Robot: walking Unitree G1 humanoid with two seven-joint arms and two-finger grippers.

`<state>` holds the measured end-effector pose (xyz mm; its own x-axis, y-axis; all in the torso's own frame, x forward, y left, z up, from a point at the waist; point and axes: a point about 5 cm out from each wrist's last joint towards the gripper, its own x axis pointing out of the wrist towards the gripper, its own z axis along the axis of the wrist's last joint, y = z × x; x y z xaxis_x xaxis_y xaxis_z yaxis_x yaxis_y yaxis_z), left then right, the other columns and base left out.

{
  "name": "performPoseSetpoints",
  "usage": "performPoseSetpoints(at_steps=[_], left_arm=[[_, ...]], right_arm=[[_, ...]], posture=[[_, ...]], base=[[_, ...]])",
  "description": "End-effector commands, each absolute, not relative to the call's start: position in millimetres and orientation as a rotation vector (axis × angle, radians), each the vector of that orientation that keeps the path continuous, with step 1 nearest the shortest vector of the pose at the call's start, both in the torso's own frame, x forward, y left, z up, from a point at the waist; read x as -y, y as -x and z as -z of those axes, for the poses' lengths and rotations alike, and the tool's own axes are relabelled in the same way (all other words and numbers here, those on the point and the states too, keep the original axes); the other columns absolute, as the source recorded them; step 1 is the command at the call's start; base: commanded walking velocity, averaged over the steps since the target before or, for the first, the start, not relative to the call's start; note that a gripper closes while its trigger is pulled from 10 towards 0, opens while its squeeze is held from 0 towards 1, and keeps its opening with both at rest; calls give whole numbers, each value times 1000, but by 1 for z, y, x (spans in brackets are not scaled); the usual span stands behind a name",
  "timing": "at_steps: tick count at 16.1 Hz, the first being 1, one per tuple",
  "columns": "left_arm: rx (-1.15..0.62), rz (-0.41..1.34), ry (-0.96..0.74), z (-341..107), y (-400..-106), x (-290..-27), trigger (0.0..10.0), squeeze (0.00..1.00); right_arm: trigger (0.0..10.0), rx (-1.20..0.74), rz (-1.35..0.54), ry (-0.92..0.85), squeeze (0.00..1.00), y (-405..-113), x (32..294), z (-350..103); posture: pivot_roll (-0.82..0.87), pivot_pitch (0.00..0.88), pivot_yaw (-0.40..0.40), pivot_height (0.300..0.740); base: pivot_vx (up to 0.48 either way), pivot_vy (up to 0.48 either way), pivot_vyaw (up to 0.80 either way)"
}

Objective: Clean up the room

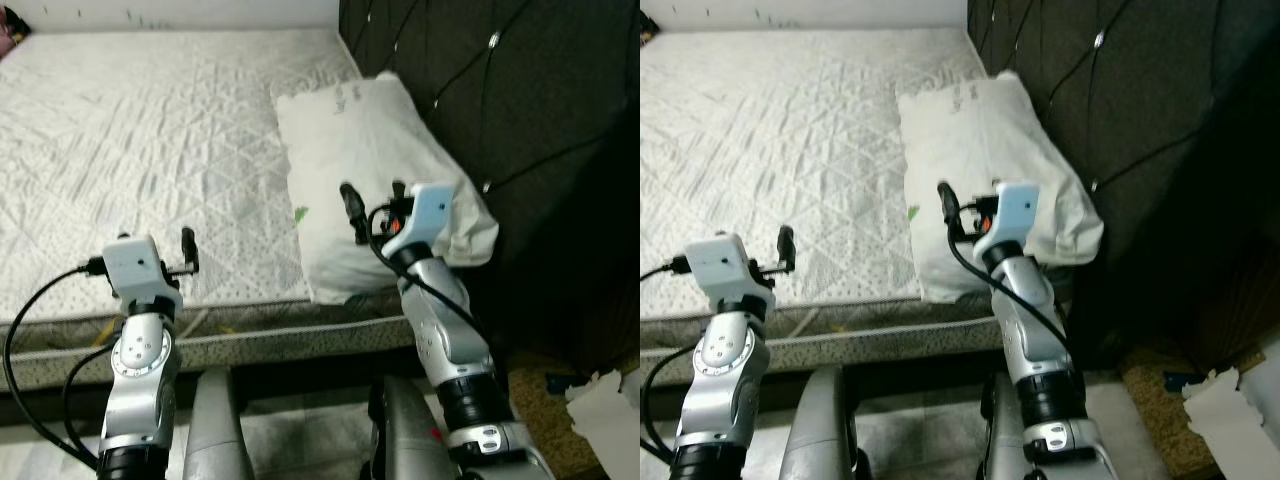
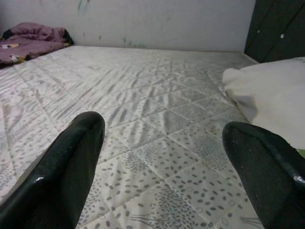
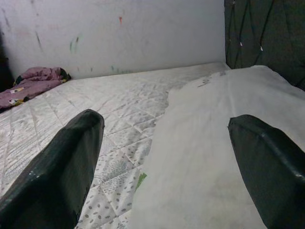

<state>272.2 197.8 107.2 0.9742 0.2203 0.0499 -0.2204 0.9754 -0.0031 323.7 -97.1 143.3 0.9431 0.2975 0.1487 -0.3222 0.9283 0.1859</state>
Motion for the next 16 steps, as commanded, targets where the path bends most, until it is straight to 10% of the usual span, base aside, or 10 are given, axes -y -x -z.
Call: performPoseSetpoints(at_steps=[1, 9, 16], left_arm=[[52, -214, -12, -108, -274, -197, 10000, 0], [27, -163, -46, -107, -277, -188, 10000, 0], [18, -160, -15, -106, -279, -182, 10000, 0]], right_arm=[[10000, 118, -320, -214, 0, -323, 97, -144], [10000, 110, -304, -190, 0, -323, 99, -143], [10000, 98, -293, -159, 0, -326, 102, -144]], posture=[[-58, 0, -20, 634], [-61, 0, -13, 737], [-58, 0, -31, 740]], base=[[0, 0, 0], [0, 0, 0], [0, 0, 0]])
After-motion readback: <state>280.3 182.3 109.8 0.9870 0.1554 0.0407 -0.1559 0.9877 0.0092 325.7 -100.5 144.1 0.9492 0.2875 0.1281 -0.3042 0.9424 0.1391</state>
